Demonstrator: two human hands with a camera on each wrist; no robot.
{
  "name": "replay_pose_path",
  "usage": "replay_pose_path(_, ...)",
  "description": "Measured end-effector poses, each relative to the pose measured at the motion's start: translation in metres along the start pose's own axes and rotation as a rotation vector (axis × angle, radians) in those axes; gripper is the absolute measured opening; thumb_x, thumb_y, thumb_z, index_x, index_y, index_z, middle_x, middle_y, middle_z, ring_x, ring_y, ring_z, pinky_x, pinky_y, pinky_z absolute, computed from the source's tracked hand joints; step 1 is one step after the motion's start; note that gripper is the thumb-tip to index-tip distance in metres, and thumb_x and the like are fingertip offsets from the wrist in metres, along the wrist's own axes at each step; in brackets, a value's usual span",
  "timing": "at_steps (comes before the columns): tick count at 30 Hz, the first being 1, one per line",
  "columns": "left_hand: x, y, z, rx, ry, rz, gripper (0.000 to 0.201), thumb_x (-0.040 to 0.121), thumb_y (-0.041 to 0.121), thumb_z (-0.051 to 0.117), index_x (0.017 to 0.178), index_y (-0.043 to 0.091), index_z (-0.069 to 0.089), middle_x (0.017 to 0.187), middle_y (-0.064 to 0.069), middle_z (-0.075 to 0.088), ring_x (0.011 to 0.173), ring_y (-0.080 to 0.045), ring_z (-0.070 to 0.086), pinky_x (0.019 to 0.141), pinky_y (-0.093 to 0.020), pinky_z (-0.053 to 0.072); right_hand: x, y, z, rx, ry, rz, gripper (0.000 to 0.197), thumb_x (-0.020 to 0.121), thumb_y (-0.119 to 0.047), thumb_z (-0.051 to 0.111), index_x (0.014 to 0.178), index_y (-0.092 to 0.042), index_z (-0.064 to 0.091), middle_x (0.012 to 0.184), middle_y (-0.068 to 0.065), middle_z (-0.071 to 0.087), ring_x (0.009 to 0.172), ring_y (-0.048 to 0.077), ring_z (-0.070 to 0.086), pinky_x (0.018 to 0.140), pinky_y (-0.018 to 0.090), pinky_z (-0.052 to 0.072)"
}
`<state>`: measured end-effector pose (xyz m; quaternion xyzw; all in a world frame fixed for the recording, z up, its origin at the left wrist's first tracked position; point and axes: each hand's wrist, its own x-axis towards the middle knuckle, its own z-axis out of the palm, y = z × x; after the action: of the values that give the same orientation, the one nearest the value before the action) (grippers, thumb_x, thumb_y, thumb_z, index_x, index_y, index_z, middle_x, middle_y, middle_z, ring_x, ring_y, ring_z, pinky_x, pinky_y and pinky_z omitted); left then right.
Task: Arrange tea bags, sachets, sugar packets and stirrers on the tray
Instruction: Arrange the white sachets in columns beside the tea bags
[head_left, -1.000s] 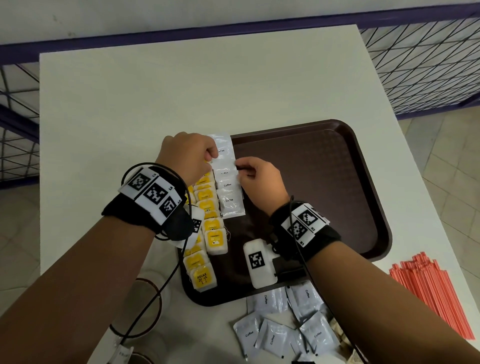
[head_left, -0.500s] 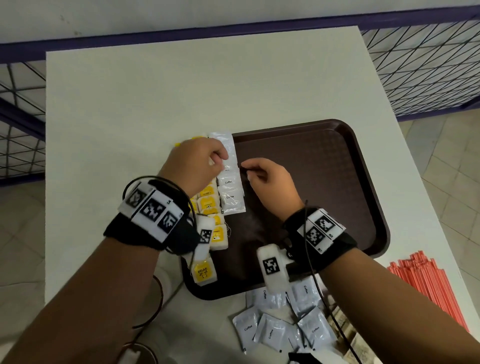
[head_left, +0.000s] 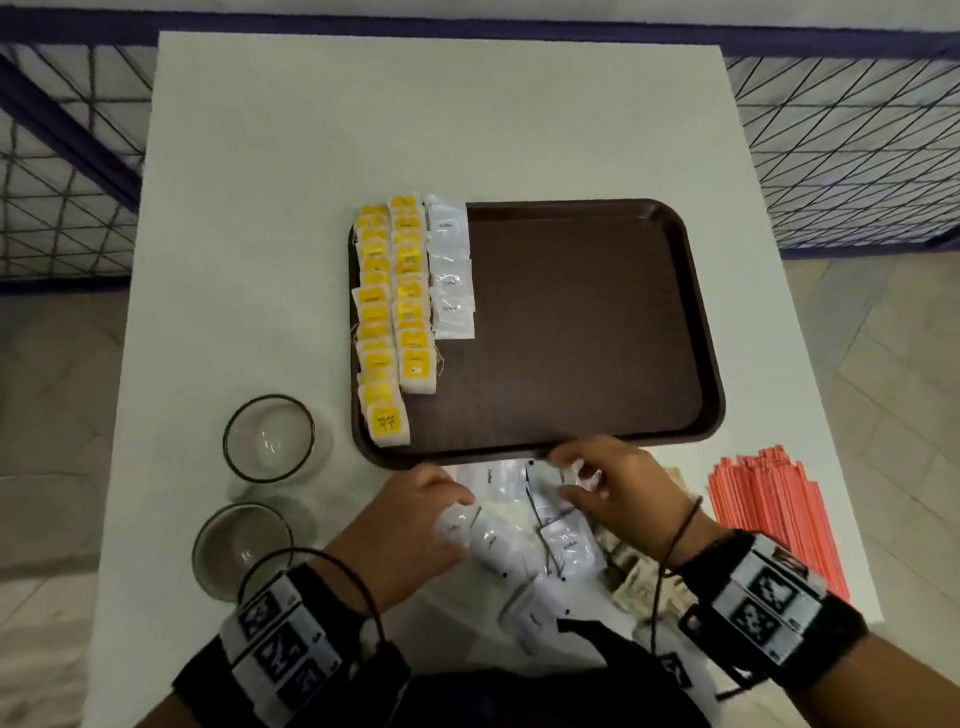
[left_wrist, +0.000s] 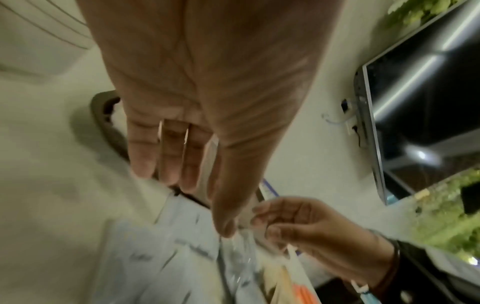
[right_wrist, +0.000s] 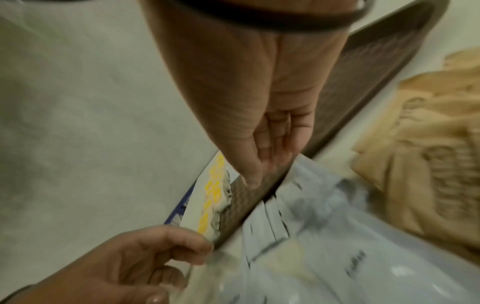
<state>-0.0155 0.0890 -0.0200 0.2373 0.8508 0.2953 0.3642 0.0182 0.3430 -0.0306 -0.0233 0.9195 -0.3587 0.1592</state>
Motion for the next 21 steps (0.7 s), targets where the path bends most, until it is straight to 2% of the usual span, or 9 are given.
replay_pose_path(1,-0.004,-0.001,0.008,0.057,0.004,-0.058,0.082,0.057,0.064,0.037,0.124,0.021,0.056,0.122,0.001,0.049,0.114,-0.012,0.045,0.097,-0.015,0.030,-0.005,0.000,0.007,-0.027,0.004,-0.031,0.034,0.072,-0.024,0.071,0.105,-0.014,0.066,0.095,0.001,0.064,0.079,0.002,0.050,0.075,0.010,0.036)
replay_pose_path(2,-0.008,-0.002,0.016,0.114,0.018,-0.119,0.084,0.058,0.064,0.043,0.131,0.022,0.050,0.128,0.001,0.044,0.119,-0.017,0.042,0.102,-0.022,0.032,-0.007,-0.001,0.014,-0.063,-0.002,-0.056,0.039,0.072,-0.028,0.071,0.108,-0.014,0.065,0.101,0.003,0.064,0.083,0.003,0.051,0.078,0.011,0.035)
replay_pose_path(3,-0.010,-0.003,0.024,0.163,0.040,-0.170,0.082,0.062,0.060,0.054,0.135,0.023,0.044,0.132,0.000,0.040,0.122,-0.022,0.040,0.103,-0.029,0.034,-0.009,-0.001,0.020,-0.106,-0.014,-0.075,0.043,0.071,-0.029,0.074,0.111,-0.015,0.064,0.106,0.004,0.063,0.091,0.009,0.053,0.084,0.014,0.036)
replay_pose_path(4,-0.011,-0.004,0.031,0.207,0.069,-0.205,0.080,0.066,0.052,0.064,0.137,0.023,0.041,0.135,-0.002,0.038,0.122,-0.025,0.039,0.101,-0.033,0.037,-0.009,0.000,0.025,-0.156,-0.027,-0.085,0.047,0.070,-0.028,0.077,0.112,-0.015,0.063,0.110,0.005,0.062,0.096,0.017,0.055,0.087,0.021,0.039)
replay_pose_path(6,-0.010,-0.005,0.041,0.261,0.130,-0.232,0.081,0.064,0.042,0.075,0.136,0.021,0.043,0.134,-0.005,0.042,0.117,-0.029,0.042,0.095,-0.037,0.042,-0.011,0.001,0.031,-0.256,-0.023,-0.076,0.052,0.064,-0.026,0.081,0.112,-0.014,0.062,0.111,0.007,0.061,0.098,0.029,0.058,0.086,0.035,0.046)
replay_pose_path(10,-0.002,-0.006,0.050,0.302,0.184,-0.246,0.076,0.067,0.047,0.074,0.132,0.021,0.045,0.127,-0.004,0.045,0.112,-0.028,0.044,0.089,-0.036,0.040,-0.014,0.001,0.028,-0.369,0.036,0.061,0.057,0.063,-0.032,0.082,0.111,-0.013,0.059,0.110,0.010,0.058,0.092,0.032,0.058,0.076,0.042,0.051)
replay_pose_path(12,0.002,-0.006,0.052,0.292,0.189,-0.247,0.074,0.069,0.049,0.073,0.132,0.022,0.044,0.125,-0.003,0.044,0.111,-0.026,0.044,0.089,-0.036,0.040,-0.015,-0.001,0.029,-0.375,0.028,0.123,0.055,0.069,-0.035,0.078,0.115,-0.015,0.055,0.115,0.008,0.052,0.093,0.029,0.057,0.079,0.040,0.049)
replay_pose_path(16,0.009,-0.010,0.052,0.248,0.140,-0.258,0.068,0.073,0.035,0.074,0.131,0.023,0.040,0.123,-0.002,0.043,0.112,-0.024,0.043,0.094,-0.035,0.041,-0.014,-0.007,0.040,-0.299,0.004,0.136,0.044,0.077,-0.031,0.071,0.113,-0.015,0.052,0.120,0.003,0.045,0.097,0.025,0.054,0.089,0.039,0.041)
replay_pose_path(21,0.009,-0.017,0.048,0.022,0.097,-0.264,0.050,0.078,0.019,0.068,0.122,0.018,0.046,0.115,-0.007,0.056,0.105,-0.026,0.052,0.089,-0.032,0.043,-0.011,-0.007,0.055,-0.171,0.064,0.126,0.041,0.070,-0.020,0.077,0.104,-0.010,0.058,0.112,0.006,0.051,0.087,0.027,0.057,0.084,0.044,0.046)
